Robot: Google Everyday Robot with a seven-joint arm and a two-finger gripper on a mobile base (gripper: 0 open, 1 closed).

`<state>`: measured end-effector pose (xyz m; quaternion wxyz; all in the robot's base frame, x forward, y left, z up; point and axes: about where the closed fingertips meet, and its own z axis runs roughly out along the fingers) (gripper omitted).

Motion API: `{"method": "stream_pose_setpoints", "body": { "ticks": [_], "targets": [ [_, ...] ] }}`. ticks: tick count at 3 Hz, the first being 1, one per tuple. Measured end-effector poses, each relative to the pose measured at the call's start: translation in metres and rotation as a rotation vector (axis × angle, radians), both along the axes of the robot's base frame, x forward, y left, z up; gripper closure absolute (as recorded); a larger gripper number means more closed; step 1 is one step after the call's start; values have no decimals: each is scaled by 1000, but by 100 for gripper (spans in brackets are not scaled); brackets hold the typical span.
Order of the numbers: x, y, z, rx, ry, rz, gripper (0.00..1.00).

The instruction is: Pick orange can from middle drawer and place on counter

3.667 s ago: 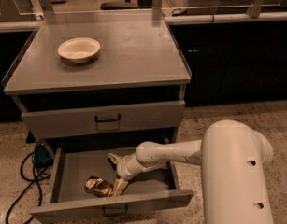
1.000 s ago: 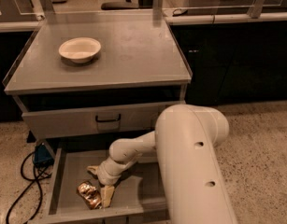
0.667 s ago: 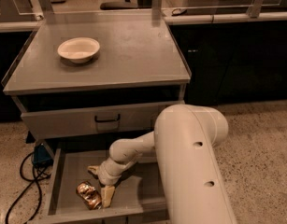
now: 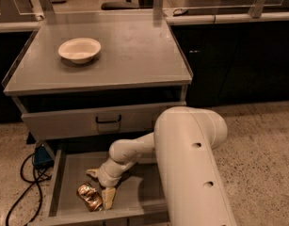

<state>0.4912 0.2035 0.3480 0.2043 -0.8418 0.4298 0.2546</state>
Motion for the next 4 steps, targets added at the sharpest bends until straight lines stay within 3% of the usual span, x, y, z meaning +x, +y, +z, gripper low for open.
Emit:
{"method": "stream_pose_setpoints", "body": {
  "ticks": [1, 4],
  "targets": [
    [0, 0, 0, 0, 0, 1, 0],
    [0, 0, 0, 0, 0, 1, 66]
  ]
}}
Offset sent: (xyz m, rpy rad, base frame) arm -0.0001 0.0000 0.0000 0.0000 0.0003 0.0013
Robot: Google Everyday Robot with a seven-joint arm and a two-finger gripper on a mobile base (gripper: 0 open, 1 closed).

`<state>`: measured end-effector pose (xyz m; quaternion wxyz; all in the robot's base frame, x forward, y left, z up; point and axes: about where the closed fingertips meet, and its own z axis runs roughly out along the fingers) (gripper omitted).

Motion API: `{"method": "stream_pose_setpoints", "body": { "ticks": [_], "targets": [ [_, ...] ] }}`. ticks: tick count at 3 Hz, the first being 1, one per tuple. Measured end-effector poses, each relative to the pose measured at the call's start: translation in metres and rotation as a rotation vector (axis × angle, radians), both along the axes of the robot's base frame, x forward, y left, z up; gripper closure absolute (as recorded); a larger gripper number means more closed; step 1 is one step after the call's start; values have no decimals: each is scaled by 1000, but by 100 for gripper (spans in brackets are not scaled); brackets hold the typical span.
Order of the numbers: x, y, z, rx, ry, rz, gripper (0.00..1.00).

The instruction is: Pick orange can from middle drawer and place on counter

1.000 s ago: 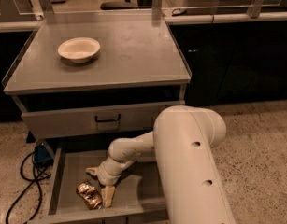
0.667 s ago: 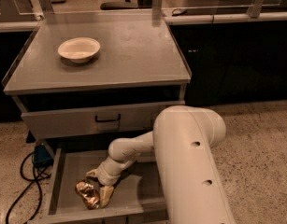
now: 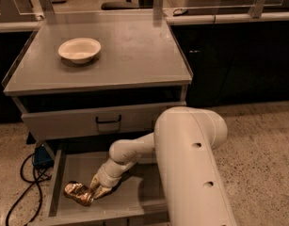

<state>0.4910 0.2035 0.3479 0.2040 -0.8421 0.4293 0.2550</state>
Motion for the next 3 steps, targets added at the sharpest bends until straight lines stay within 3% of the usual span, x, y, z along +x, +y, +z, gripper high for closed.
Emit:
{"method": "stream_pose_setpoints", "body": {
  "ticks": [1, 2, 3],
  "targets": [
    [0, 0, 0, 0, 0, 0, 88],
    [-3, -1, 7, -6, -9, -24, 100],
    [-5, 5, 32, -50, -73, -74, 100]
  ]
}}
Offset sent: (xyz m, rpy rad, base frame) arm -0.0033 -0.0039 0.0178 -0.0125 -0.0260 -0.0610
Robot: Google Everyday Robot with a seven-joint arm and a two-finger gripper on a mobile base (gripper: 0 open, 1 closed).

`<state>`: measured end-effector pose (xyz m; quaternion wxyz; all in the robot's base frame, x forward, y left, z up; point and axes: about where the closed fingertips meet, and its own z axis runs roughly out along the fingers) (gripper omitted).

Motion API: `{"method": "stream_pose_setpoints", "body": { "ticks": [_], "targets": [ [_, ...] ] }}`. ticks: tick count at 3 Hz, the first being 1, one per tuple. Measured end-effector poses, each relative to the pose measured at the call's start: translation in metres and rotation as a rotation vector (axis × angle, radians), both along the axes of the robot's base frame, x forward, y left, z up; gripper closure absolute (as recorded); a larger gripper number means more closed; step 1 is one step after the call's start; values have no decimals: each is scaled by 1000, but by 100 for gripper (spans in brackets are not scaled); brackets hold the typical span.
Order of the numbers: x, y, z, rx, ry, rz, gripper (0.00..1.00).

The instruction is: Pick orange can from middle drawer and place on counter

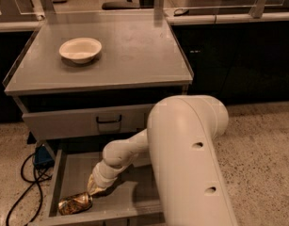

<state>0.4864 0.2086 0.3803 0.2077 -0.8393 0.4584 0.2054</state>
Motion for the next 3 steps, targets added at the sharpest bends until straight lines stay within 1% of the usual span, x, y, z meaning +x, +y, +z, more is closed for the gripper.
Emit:
{"method": "stream_pose_setpoints", "body": {
  "ticks": [1, 2, 3],
  "targets": [
    [13, -1, 42, -62, -105, -117, 100],
    [40, -10, 94, -68, -168, -356, 100],
    [66, -29, 156, -4, -209, -656, 100]
  ]
}}
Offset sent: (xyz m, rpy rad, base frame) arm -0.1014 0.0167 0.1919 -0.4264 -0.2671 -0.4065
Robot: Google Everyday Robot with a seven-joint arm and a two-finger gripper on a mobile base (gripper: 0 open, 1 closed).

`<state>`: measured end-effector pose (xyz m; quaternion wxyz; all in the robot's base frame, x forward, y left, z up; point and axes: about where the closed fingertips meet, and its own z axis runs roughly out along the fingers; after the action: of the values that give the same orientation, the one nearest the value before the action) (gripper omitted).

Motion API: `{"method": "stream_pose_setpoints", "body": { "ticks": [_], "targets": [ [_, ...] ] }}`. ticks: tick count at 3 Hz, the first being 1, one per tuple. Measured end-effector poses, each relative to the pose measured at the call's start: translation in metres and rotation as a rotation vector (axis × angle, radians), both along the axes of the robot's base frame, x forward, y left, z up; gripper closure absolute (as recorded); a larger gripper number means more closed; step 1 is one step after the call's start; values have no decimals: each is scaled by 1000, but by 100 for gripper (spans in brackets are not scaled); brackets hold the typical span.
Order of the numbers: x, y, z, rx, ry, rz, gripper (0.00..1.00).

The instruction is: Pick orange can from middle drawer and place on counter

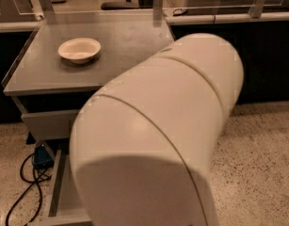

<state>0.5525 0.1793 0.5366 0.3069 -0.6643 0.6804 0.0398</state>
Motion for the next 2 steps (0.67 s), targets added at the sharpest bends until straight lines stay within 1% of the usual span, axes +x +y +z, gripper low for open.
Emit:
{"method": "stream_pose_setpoints", "body": {
  "ticks": [1, 2],
  "targets": [
    [0, -16, 20, 12, -10, -78, 100],
    [-1, -15, 19, 11, -8, -75, 84]
  ]
}}
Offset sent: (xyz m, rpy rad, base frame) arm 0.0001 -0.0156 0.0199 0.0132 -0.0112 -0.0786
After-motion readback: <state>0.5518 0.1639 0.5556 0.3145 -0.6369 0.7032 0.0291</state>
